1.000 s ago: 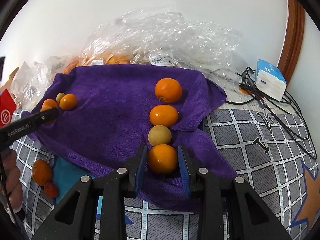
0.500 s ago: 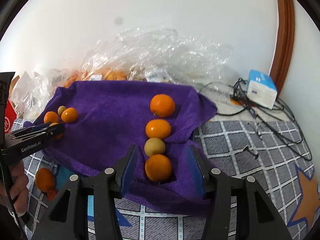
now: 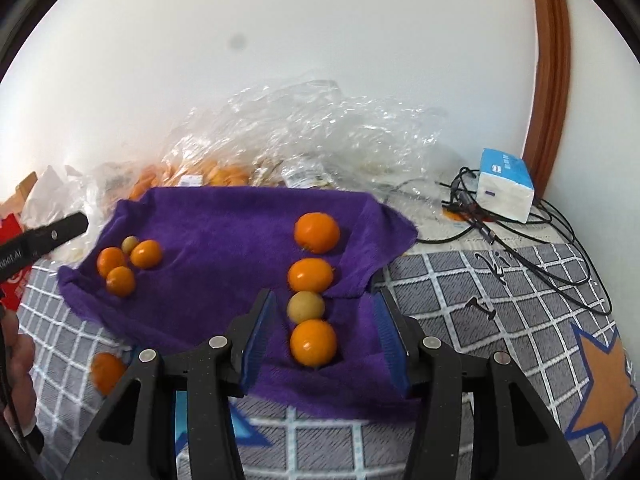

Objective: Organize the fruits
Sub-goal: 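Open the right gripper at the end of the fruit row while the left gripper releases its orange, then move both open grippers back toward the fruit pile on the star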

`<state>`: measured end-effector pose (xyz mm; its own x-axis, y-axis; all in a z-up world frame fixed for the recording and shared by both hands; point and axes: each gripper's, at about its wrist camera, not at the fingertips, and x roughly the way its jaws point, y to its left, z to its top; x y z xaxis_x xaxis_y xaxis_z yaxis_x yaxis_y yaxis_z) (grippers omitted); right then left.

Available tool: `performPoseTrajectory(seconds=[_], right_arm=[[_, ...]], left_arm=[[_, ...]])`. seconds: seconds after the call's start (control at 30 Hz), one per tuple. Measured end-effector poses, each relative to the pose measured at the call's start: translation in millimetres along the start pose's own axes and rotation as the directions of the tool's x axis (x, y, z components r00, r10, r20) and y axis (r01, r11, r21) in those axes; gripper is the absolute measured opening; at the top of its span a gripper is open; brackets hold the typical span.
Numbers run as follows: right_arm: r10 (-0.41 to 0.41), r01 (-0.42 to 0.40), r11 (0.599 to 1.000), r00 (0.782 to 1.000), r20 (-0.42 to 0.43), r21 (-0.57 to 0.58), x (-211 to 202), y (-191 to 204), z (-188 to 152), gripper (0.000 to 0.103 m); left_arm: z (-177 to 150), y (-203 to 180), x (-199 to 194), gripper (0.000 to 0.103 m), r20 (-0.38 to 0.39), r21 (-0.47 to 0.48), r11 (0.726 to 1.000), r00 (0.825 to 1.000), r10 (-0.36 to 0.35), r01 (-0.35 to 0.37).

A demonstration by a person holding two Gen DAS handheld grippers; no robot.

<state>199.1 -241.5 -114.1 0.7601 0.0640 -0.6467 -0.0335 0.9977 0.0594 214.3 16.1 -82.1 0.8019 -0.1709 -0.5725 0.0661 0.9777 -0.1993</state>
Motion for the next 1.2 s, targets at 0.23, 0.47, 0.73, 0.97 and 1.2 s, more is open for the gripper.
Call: performPoseTrajectory(seconds=[0.23, 0.47, 0.73, 0.97, 1.2], right_arm=[[0.006, -0.006, 1.0, 1.0, -0.005, -0.004, -32.4, 14.6, -10.7, 0.069], [0.023, -0.024, 0.999, 0.999, -0.029, -0.036, -46.2, 35.4, -38.0, 0.052], [0.15, -0.159, 0.983, 0.983, -0.105, -0.09, -36.7, 84.1, -66.1, 0.051], [0.162, -0.199, 0.958, 0.969, -0.184, -0.206, -12.2, 126.7, -78.1, 0.04], [0.161, -0.213, 0.952, 0.959, -0.233, -0.218, 8.4, 133.7, -78.3, 0.037]], left_arm=[[-21.6, 23.6, -28.0, 0.05, -0.056, -0.002, 1.0, 0.998, 0.005, -0.005], [-63.4, 72.2, -38.9, 0.05, -0.125, -0.043, 0.995, 0.988, 0.087, -0.093], [-98.8, 123.5, -44.0, 0.05, -0.183, -0.102, 0.971, 0.964, 0.194, -0.215], [-109.5, 135.8, -46.1, 0.058, -0.185, -0.156, 0.969, 0.97, 0.16, -0.19], [-113.2, 139.3, -49.5, 0.06, -0.178, -0.185, 0.969, 0.975, 0.131, -0.164]])
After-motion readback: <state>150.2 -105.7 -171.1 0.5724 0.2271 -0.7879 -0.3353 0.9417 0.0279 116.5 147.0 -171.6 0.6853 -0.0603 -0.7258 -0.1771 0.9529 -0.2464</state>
